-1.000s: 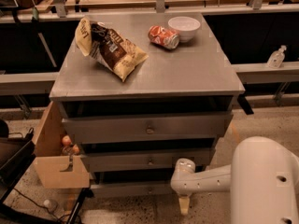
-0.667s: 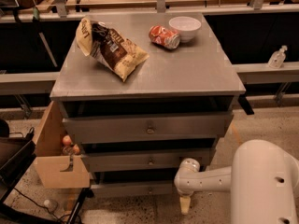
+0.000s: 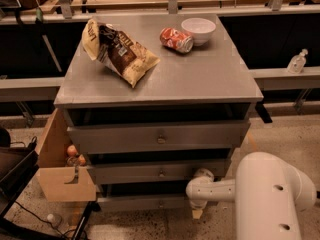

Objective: Open bottom drawer

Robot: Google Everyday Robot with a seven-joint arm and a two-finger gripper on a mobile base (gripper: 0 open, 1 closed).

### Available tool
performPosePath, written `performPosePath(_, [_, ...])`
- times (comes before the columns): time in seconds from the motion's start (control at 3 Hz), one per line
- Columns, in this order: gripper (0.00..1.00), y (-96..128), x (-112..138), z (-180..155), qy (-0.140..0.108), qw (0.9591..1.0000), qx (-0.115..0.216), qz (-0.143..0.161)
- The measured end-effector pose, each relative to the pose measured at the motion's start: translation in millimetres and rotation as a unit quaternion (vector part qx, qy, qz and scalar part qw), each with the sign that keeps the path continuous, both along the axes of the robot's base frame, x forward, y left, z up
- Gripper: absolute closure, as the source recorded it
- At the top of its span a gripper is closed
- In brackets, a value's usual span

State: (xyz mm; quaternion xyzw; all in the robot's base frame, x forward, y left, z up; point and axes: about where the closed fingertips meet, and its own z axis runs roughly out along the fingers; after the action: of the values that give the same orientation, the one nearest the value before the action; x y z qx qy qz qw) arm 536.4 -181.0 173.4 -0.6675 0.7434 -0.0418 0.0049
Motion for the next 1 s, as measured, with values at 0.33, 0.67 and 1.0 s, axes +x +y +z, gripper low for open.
performPosePath(0.33, [0.64,0.0,0.0,7.4,0.0,1.0,0.0,0.0])
performPosePath(0.67, [0.87,0.0,0.0,13.3,0.0,1.0,0.0,0.0])
performPosePath(1.0, [1.0,0.0,0.0,13.4,0.0,1.0,0.0,0.0])
